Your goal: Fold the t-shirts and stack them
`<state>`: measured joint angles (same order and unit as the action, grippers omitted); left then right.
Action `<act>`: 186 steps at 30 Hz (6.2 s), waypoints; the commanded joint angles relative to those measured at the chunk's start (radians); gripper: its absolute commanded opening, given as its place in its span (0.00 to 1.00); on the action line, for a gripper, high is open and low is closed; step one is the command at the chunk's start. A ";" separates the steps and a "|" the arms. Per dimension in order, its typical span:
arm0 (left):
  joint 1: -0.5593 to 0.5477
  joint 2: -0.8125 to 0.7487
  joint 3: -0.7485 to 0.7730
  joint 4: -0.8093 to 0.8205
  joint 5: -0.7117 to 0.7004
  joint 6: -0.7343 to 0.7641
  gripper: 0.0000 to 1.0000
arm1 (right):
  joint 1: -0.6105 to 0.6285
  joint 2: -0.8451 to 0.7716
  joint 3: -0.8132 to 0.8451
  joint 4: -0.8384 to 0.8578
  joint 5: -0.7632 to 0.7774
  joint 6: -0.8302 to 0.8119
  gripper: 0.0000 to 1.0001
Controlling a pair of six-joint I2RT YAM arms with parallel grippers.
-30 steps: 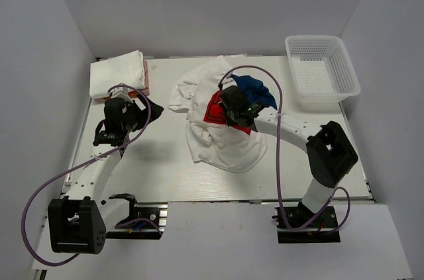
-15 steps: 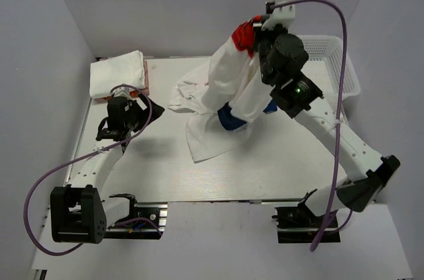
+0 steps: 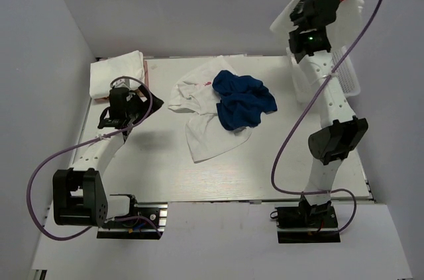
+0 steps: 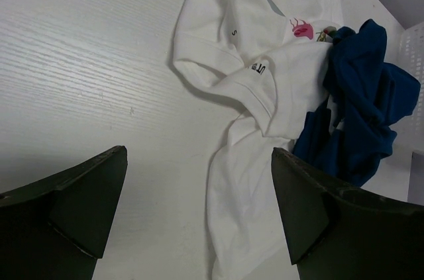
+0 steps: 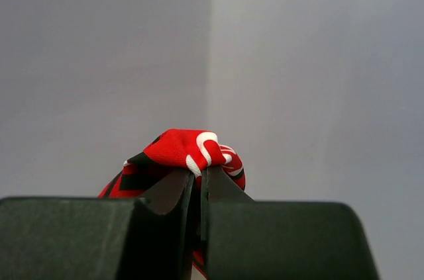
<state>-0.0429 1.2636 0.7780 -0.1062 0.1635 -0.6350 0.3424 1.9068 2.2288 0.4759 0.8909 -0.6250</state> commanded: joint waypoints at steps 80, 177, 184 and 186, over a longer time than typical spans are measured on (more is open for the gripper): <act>-0.002 -0.239 0.032 -0.305 -0.095 -0.042 0.99 | 0.116 -0.116 -0.690 -0.582 -0.773 0.708 0.00; -0.173 0.896 0.758 -0.330 -0.114 0.172 0.51 | 0.211 -0.207 -1.278 -0.557 -0.693 0.958 0.90; -0.183 0.910 0.868 -0.337 -0.119 0.205 0.00 | 0.219 -0.106 -1.209 -0.534 -0.546 1.025 0.32; -0.183 0.829 0.877 -0.325 -0.169 0.205 0.00 | 0.221 -0.110 -1.175 -0.569 -0.518 1.024 0.00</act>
<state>-0.2188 2.1723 1.6096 -0.4107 0.0467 -0.4469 0.5632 1.7794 0.9997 -0.0849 0.2928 0.3679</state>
